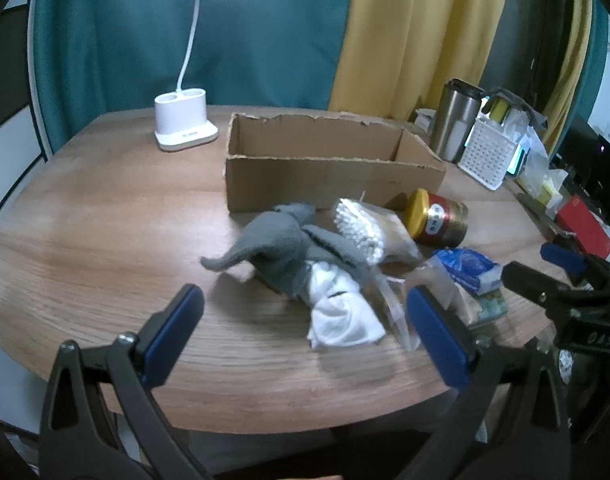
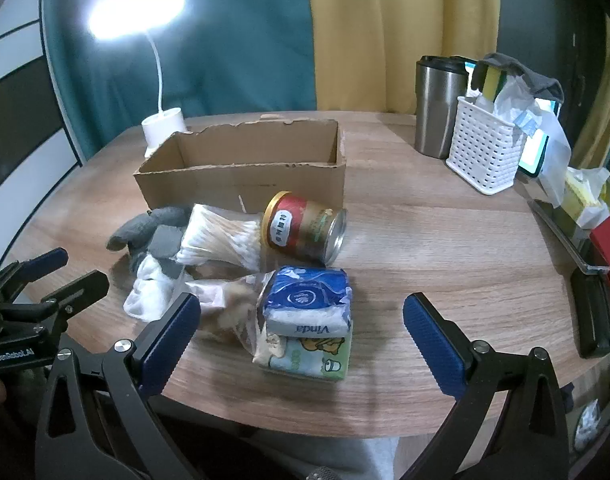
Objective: Organize objects
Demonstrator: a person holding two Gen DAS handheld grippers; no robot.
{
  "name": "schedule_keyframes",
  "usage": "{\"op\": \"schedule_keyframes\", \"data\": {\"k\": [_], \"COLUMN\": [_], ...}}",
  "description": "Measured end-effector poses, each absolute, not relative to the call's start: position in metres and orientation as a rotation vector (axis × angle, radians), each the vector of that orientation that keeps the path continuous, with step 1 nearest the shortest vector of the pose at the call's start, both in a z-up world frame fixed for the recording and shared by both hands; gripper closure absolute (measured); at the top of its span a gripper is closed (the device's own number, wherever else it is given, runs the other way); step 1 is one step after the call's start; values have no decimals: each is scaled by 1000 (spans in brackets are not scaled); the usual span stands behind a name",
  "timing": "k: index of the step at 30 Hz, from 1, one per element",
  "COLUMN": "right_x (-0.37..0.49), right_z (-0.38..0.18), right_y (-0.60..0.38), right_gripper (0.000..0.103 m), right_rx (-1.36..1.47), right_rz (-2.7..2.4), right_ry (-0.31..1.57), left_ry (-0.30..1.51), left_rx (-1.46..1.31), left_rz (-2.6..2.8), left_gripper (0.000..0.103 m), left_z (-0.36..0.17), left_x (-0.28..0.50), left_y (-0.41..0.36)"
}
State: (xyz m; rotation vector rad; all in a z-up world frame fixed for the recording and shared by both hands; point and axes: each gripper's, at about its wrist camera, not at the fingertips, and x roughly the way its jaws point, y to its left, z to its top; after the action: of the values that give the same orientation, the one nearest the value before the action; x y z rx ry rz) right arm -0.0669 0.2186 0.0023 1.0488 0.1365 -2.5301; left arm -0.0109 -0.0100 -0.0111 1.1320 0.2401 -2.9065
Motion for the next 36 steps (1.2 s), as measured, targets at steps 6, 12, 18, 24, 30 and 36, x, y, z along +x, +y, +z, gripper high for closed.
{"op": "schedule_keyframes", "data": {"k": [6, 12, 18, 24, 30, 36], "right_x": [-68, -70, -77, -88, -96, -106], "right_z": [-1, -7, -13, -19, -27, -32], "right_y": [222, 223, 224, 226, 221, 224], "right_gripper": [0, 0, 0, 0, 0, 1], "right_rx": [1044, 1050, 1047, 1065, 1090, 1133], "right_rz": [-2506, -2493, -2493, -2489, -2474, -2477], "right_ry": [113, 108, 135, 122, 124, 95], "left_ry": [247, 234, 234, 225, 239, 222], "left_rx": [1138, 1138, 1186, 1189, 1240, 1322], "left_rz": [-2893, -2888, -2870, -2855, -2838, -2877], "left_gripper": [1, 1, 1, 1, 2, 24], "left_z": [-16, -26, -40, -47, -58, -64], "left_x": [-14, -21, -31, -41, -50, -55], "left_y": [-9, -7, -6, -2, -2, 4]}}
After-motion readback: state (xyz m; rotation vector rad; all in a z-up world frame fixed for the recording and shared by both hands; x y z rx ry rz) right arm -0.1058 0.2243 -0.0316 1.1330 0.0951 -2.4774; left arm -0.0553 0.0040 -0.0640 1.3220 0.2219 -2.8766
